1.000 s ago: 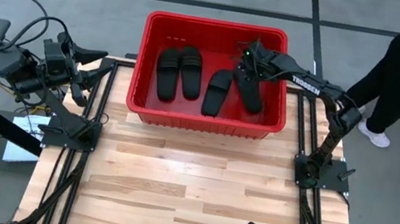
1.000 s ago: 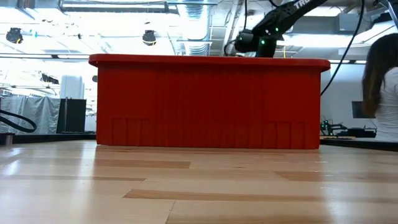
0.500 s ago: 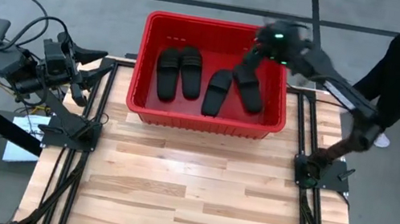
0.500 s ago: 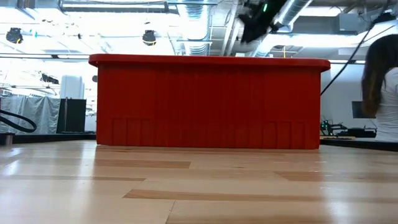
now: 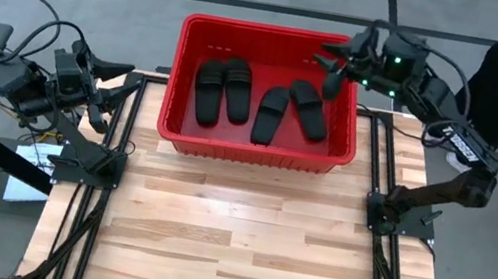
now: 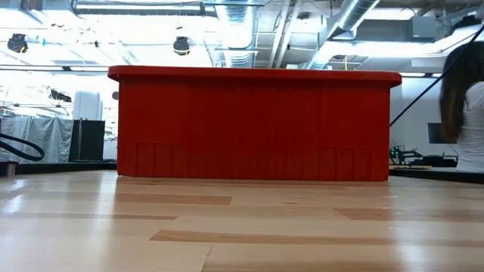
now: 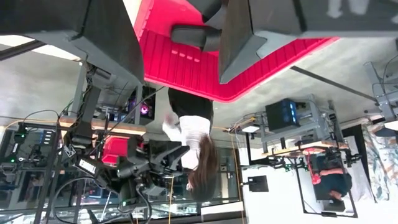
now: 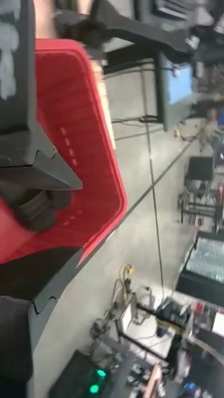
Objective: Pick and place slides into bin
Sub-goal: Adjust the black slide in the red bin
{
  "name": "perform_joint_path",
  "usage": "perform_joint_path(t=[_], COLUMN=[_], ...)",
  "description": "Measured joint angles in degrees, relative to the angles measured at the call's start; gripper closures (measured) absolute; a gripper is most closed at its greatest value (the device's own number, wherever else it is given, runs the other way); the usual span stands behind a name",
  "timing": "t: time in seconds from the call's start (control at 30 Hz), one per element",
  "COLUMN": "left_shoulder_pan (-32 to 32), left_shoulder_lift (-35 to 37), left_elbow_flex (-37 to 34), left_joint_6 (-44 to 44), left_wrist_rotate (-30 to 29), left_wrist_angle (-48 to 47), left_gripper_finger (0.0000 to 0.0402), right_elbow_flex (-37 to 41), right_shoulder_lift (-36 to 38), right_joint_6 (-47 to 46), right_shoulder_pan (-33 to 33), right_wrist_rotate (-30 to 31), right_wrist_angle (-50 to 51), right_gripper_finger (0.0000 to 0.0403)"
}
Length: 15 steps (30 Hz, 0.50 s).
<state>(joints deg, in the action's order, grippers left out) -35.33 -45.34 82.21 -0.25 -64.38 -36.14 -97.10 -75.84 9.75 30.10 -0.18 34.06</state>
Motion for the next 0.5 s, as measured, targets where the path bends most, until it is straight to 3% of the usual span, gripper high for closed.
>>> perform_joint_path(t=[0.17, 0.27, 0.37, 0.5], left_shoulder_pan=[0.0, 0.0, 0.0, 0.0], left_shoulder_lift=[0.2, 0.5, 1.2, 2.9], left_elbow_flex=[0.0, 0.0, 0.0, 0.1], left_joint_6=[1.1, 1.3, 1.8, 3.7], left_wrist_rotate=[-1.4, -2.1, -3.0, -3.0], left_wrist_angle=[0.0, 0.1, 0.0, 0.0], left_gripper_finger=[0.0205, 0.0205, 0.0205, 0.0205], right_elbow_flex=[0.0, -0.2, -2.6, -8.1], right_shoulder_lift=[-2.9, -5.9, -10.4, -18.0], right_joint_6=[7.1, 11.4, 13.9, 14.7], right_shoulder_pan=[-2.1, -1.7, -0.2, 2.1], right_wrist_rotate=[0.2, 0.1, -0.1, -6.0], right_wrist_angle=[-1.4, -1.7, 0.0, 4.6], right_gripper_finger=[0.0266, 0.0306, 0.0377, 0.0392])
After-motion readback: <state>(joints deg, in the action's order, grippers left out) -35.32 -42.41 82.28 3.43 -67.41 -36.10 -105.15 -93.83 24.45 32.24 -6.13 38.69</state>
